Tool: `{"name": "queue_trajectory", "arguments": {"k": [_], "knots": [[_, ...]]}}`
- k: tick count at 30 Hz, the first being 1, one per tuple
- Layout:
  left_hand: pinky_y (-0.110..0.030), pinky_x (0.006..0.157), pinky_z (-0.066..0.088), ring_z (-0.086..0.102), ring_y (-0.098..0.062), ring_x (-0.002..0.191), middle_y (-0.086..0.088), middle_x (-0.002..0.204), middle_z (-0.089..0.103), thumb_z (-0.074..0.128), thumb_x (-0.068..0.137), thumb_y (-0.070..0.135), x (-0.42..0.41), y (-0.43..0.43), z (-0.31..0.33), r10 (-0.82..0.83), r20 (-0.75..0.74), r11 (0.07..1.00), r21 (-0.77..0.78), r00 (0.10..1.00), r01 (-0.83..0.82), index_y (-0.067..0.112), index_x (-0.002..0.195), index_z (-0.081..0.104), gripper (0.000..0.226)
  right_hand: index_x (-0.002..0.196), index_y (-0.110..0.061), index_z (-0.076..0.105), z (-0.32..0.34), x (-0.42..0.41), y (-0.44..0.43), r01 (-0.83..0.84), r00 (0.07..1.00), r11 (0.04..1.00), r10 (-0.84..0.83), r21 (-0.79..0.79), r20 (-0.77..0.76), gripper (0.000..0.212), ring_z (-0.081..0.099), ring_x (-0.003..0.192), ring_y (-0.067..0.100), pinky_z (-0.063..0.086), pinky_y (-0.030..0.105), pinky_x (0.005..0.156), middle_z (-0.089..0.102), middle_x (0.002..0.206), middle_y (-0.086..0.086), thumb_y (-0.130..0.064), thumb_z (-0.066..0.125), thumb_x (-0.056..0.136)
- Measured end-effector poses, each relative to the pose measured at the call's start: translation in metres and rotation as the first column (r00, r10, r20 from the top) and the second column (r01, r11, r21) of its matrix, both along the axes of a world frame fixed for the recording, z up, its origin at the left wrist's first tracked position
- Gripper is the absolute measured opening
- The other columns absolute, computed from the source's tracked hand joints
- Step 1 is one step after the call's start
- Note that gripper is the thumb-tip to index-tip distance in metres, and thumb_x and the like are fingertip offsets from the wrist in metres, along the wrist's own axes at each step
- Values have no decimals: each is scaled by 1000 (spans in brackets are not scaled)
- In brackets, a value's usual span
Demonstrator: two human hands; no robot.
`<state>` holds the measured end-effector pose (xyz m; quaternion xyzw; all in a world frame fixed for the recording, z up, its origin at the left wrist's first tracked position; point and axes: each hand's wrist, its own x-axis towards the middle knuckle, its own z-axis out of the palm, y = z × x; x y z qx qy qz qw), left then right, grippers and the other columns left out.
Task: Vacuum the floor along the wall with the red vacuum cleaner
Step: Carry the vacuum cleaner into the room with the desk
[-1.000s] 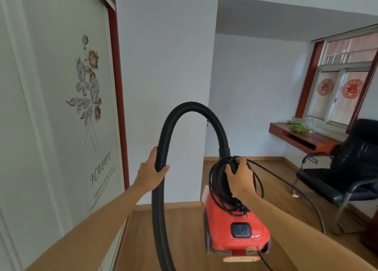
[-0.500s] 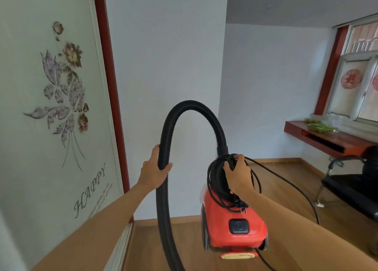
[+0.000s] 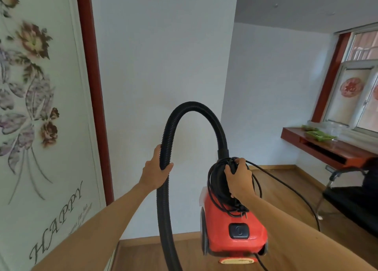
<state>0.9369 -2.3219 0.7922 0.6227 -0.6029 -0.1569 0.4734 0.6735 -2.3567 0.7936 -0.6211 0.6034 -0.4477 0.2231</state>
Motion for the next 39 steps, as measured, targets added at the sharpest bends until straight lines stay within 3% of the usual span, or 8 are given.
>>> {"name": "queue_trajectory", "arguments": {"k": [6, 15, 19, 25, 27, 29, 34, 39], "knots": [[-25, 64, 53, 65, -17, 75, -6, 102, 65, 64, 95, 28, 23, -108, -2, -104, 16, 995, -5, 994, 104, 30, 154, 18, 74, 120, -16, 43, -6, 16, -71, 94, 995, 995, -95, 30, 35, 26, 64, 72, 32, 50, 31, 35, 59, 98, 13, -30, 52, 100], [-21, 63, 50, 62, -18, 78, -10, 112, 62, 60, 97, 28, 6, -226, 8, -281, 89, 959, -8, 956, 282, 28, 156, 14, 75, 124, -17, 43, -1, -2, -140, 260, 964, 965, -260, 14, 57, 29, 62, 72, 21, 59, 39, 47, 51, 86, -4, -30, 52, 100], [-17, 62, 48, 60, -14, 78, -10, 117, 62, 60, 97, 31, -25, -273, 4, -354, 94, 935, -2, 931, 355, 30, 155, 12, 75, 128, -18, 42, -3, -33, -162, 345, 937, 938, -346, 26, 54, 33, 63, 70, 21, 58, 36, 44, 52, 87, -3, -32, 52, 99], [-41, 87, 57, 64, -26, 99, -9, 129, 59, 61, 96, 35, -85, -330, -3, -444, 96, 896, 32, 891, 443, 30, 156, 12, 78, 123, -22, 39, -10, -87, -198, 462, 887, 886, -462, 51, 4, 30, 66, 67, 29, 57, 41, 41, 58, 95, 10, -33, 51, 99], [-45, 91, 56, 63, -30, 106, -10, 133, 57, 61, 96, 35, -108, -352, -5, -459, 95, 889, 45, 883, 457, 29, 156, 12, 79, 124, -21, 39, -12, -109, -213, 482, 876, 875, -482, 48, -16, 30, 66, 69, 30, 60, 45, 49, 59, 95, 11, -33, 52, 99], [-45, 90, 57, 64, -29, 103, -11, 129, 59, 62, 95, 35, -134, -377, -6, -479, 86, 878, 44, 874, 477, 28, 156, 13, 79, 126, -20, 39, -13, -134, -231, 494, 869, 868, -493, 42, -23, 31, 67, 71, 30, 61, 47, 55, 60, 95, 11, -32, 52, 99], [-37, 84, 58, 64, -22, 91, -11, 120, 62, 62, 96, 33, -212, -440, -7, -521, 77, 853, 37, 850, 520, 29, 156, 11, 80, 128, -20, 40, -14, -205, -282, 530, 847, 845, -531, 63, -2, 33, 67, 65, 27, 57, 37, 42, 60, 91, 10, -31, 52, 100], [-42, 89, 58, 65, -27, 102, -12, 131, 58, 63, 95, 32, -288, -493, -6, -537, 95, 843, 46, 838, 535, 26, 157, 11, 80, 131, -22, 37, -17, -271, -331, 551, 834, 830, -549, 89, -43, 35, 68, 69, 24, 61, 43, 53, 60, 92, 7, -32, 51, 100]]}}
